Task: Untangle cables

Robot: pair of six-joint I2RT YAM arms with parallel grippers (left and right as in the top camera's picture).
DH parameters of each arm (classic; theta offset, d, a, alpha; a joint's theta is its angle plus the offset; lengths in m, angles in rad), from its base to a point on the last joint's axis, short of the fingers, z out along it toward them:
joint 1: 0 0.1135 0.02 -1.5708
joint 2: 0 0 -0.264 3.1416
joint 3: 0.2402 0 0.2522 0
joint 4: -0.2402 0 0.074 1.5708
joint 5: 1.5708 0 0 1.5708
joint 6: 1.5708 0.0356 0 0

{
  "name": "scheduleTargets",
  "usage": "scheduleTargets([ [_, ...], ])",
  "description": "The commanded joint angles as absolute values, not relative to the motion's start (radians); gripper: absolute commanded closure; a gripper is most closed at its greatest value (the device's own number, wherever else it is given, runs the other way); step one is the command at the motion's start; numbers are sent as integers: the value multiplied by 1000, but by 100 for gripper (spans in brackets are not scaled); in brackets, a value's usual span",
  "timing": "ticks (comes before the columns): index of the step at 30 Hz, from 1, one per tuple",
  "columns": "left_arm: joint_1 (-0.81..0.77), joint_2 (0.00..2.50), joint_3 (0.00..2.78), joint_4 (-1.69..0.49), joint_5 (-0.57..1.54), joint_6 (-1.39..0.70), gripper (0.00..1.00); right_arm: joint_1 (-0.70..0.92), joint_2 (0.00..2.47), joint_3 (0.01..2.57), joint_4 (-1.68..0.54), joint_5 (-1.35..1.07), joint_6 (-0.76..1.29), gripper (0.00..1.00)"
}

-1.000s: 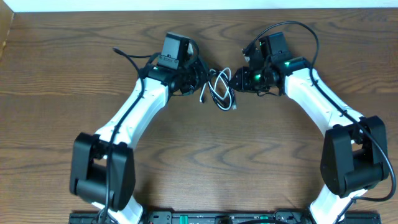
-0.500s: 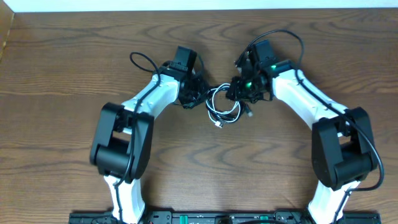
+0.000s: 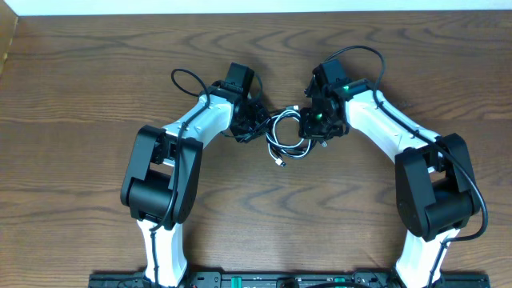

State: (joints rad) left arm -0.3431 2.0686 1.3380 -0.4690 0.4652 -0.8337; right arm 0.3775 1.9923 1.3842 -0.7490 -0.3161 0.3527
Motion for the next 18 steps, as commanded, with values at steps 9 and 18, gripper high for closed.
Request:
scheduleTargets([
  [9,-344,2128,1326,-516,372,-834,93,387,2003,1385,-780,-260,371,77],
  [18,-344,2128,1326,-516,373,-815,92,418,2045,1385,-751,-265,381,78],
])
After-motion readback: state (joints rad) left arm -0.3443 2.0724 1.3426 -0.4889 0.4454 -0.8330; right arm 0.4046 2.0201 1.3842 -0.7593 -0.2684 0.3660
